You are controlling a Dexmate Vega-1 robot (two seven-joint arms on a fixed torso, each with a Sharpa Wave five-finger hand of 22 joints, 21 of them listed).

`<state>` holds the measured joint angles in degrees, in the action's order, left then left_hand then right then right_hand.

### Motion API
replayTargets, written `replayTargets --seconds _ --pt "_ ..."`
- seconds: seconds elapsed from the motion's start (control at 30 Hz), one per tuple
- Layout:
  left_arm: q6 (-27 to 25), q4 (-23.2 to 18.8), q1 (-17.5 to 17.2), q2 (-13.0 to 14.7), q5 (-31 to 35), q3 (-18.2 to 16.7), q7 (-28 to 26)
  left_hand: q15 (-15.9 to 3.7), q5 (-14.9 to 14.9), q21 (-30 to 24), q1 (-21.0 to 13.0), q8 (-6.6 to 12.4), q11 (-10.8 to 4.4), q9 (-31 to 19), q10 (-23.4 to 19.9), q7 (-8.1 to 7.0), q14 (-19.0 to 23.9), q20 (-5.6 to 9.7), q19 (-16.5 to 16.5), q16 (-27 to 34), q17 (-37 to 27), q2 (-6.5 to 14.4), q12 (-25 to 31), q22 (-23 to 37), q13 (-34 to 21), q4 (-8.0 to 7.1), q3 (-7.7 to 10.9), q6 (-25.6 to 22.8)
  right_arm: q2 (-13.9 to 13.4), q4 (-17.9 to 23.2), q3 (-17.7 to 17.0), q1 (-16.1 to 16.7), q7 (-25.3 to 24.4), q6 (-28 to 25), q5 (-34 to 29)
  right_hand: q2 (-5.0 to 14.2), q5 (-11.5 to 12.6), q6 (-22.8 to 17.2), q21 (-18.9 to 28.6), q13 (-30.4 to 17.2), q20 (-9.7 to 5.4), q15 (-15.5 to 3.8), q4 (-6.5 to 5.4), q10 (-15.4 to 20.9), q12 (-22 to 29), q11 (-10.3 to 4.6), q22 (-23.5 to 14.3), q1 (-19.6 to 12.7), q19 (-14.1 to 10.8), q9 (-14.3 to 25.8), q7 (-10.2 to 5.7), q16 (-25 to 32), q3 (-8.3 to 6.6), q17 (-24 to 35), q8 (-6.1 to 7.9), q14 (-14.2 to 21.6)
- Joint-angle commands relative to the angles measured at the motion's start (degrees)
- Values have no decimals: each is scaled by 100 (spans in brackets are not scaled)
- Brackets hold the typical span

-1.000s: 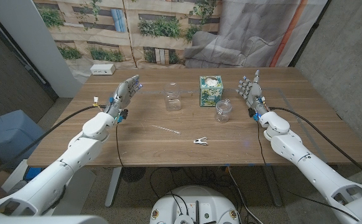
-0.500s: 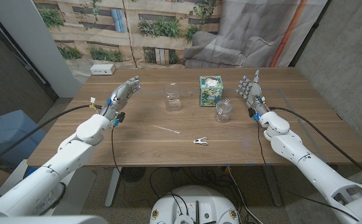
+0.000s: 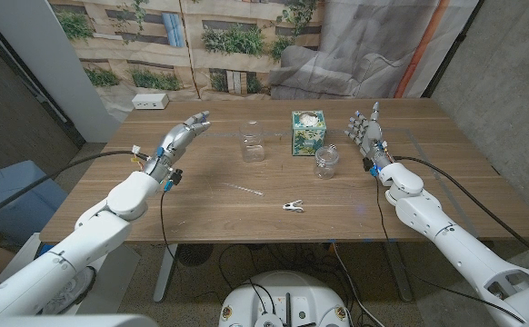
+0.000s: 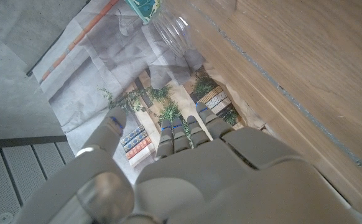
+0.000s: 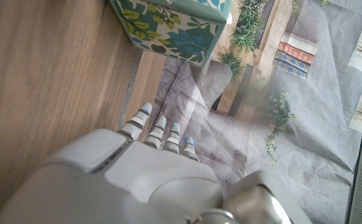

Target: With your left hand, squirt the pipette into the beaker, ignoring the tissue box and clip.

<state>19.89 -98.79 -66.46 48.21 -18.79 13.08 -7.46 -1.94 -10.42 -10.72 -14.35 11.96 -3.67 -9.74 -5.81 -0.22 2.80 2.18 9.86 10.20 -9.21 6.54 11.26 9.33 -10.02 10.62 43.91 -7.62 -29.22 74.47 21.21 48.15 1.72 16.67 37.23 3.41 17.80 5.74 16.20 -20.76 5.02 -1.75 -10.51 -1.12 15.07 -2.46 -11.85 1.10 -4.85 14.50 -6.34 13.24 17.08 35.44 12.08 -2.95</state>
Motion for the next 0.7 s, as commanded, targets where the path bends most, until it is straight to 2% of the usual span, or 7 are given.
replayTargets --seconds 0.03,0.27,0.4,0.6,0.63,0.7 --pt "113 -424 -277 209 1022 -126 -315 -198 -25 -46 -173 49 -27 -27 -153 -29 127 130 125 28 -23 -56 58 18 -10 57 11 -112 4 -8 1 -5 3 0 0 334 28 -4 32 -17 -4 -486 5 -13 12 -36 -30 -1 -21 9 -52 33 45 24 35 -36" --pt "-189 -742 -441 254 1918 -170 -725 -254 -34 -63 -498 110 -125 -28 -406 -78 363 151 337 43 -21 -207 69 19 -12 70 -17 -353 2 -10 -1 -5 6 1 2 336 28 -10 33 -16 -5 -485 4 0 16 -38 -30 -1 -22 9 -55 33 44 24 38 -39" --pt "-276 -868 -466 342 2534 -157 -894 -258 -47 -92 -833 128 -114 -33 -630 -57 642 121 572 64 -24 -229 80 28 -18 61 -16 -525 2 -11 -1 -5 7 2 2 335 28 -8 33 -16 -6 -483 4 2 17 -44 -30 -1 -24 9 -52 34 44 24 37 -36" --pt "-365 -1000 -460 486 2921 -122 -811 -281 -45 -106 -1030 125 -160 -37 -722 -84 881 92 708 89 -30 -297 68 39 -23 66 -60 -604 3 -10 0 -5 5 1 1 335 28 -5 32 -15 -3 -482 4 -12 10 -37 -30 0 -20 9 -53 33 44 23 36 -38" --pt "-374 -1028 -451 521 2998 -110 -785 -286 -44 -98 -1078 133 -186 -38 -741 -157 893 94 713 76 -30 -332 62 40 -24 70 -77 -641 3 -9 0 -5 5 1 1 335 28 -11 31 -15 -5 -482 4 -15 9 -41 -30 0 -19 9 -51 33 44 24 39 -38" --pt "-307 -1051 -416 588 3081 -81 -702 -312 -41 -87 -1142 141 -205 -39 -770 -210 942 97 718 74 -31 -390 56 41 -25 74 -104 -685 2 -8 0 -4 4 1 1 335 28 -8 33 -15 -9 -483 4 5 17 -44 -30 0 -24 9 -48 33 44 24 37 -39"
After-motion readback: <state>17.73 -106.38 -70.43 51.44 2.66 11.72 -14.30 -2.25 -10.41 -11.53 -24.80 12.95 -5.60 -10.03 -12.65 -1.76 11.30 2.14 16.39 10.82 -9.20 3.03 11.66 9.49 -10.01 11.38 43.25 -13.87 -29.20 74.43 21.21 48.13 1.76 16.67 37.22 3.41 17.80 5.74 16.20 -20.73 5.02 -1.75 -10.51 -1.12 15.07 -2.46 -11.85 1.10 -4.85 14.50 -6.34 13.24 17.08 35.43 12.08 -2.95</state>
